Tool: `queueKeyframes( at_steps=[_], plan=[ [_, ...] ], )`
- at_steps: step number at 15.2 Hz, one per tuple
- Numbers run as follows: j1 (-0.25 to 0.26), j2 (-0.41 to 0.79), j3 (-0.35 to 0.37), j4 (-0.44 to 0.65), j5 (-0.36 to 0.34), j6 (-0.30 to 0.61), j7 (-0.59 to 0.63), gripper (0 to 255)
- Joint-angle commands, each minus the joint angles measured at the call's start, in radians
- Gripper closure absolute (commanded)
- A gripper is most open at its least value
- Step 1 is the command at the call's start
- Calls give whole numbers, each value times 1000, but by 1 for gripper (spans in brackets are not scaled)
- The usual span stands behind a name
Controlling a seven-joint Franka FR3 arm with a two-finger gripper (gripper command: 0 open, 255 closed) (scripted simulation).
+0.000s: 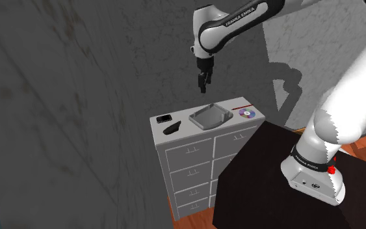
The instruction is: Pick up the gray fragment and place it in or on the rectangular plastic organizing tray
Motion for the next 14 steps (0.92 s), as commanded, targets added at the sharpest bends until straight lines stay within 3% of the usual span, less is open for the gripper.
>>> queueKeyframes(
  at_steps=[1,14],
  plan=[
    [6,82,4,43,-20,31,-40,0],
    [67,579,44,377,-183,133,-218,0]
  ],
)
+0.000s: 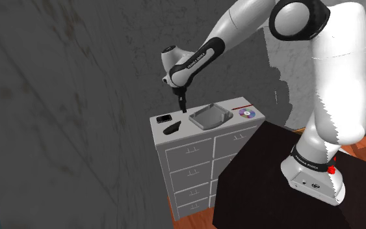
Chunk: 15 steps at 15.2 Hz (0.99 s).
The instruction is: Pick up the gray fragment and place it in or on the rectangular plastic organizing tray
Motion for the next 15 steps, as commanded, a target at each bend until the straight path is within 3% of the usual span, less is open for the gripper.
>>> queueKeyframes(
  at_steps=[1,11,15],
  plan=[
    [13,70,4,58,-28,3,-27,0],
    [97,446,11,406,-152,-10,-165,0],
    [93,478,4,406,-159,23,-162,0]
  ],
)
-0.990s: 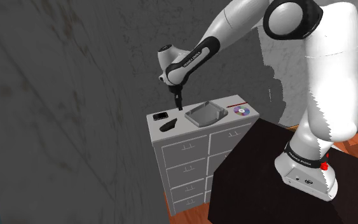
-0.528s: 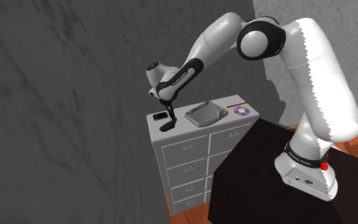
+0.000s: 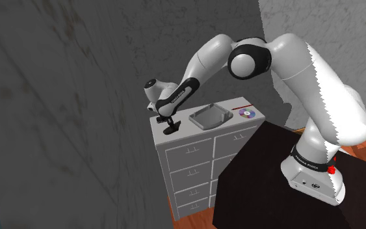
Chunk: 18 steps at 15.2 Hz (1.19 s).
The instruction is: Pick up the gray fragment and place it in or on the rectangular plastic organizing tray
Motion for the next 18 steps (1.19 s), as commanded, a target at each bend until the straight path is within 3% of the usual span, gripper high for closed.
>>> queueKeyframes(
  at_steps=[1,12,13,18],
  plan=[
    [-3,17,-3,2,-4,17,-1,0],
    [-5,40,-8,5,-8,37,1,0],
    [-5,40,-8,5,-8,37,1,255],
    [-5,40,-8,5,-8,37,1,255]
  ],
)
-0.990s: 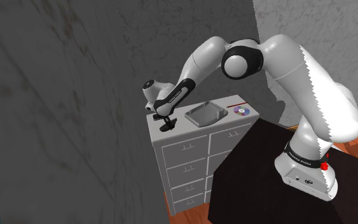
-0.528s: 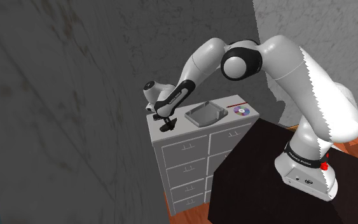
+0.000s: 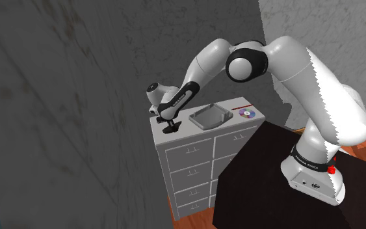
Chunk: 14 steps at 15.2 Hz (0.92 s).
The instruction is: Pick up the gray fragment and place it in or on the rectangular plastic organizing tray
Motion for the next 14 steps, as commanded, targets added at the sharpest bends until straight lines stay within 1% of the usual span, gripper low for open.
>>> queueKeyframes(
  at_steps=[1,4,14],
  plan=[
    [0,0,0,0,0,0,0,255],
    [0,0,0,0,0,0,0,255],
    [-7,-103,12,-37,14,-65,-21,255]
  ],
)
